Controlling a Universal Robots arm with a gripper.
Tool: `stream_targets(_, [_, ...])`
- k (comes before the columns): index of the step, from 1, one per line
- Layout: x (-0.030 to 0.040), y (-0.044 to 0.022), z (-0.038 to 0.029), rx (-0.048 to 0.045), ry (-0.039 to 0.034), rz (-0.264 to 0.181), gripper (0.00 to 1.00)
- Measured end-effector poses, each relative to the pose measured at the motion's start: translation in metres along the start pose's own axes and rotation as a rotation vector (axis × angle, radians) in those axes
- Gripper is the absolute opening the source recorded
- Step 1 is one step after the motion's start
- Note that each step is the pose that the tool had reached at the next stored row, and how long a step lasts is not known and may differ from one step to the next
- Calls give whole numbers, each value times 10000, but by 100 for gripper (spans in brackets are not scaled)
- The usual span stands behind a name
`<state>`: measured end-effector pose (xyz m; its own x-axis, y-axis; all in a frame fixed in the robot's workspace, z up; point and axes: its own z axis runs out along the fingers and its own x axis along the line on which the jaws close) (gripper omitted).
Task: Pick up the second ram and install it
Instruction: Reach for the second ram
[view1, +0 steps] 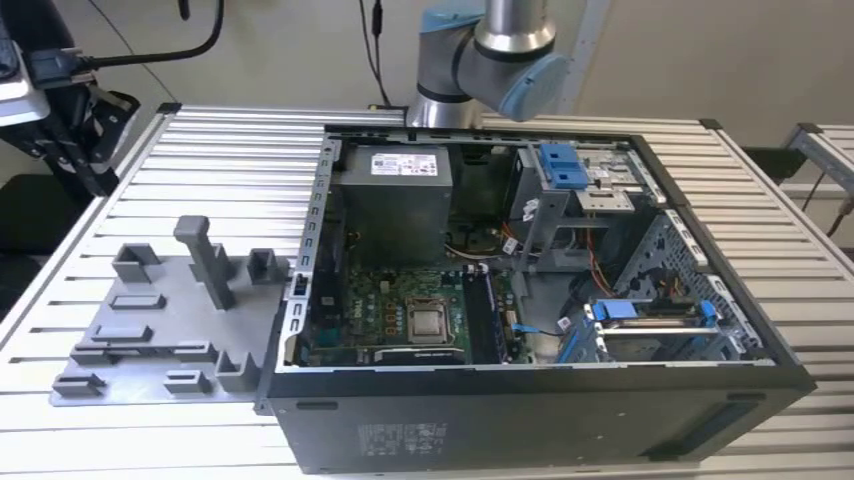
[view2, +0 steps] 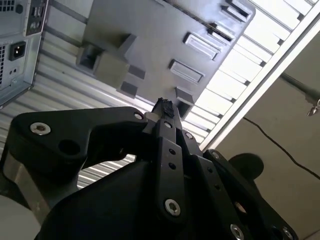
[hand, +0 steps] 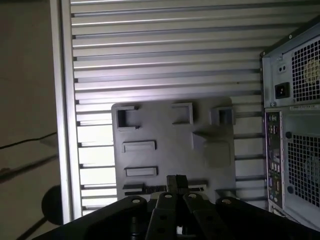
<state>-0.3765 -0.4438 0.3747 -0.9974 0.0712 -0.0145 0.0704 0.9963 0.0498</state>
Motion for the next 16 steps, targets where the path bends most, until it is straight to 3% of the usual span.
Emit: stream_targets(16, [8, -255, 48, 0, 2, 0, 11])
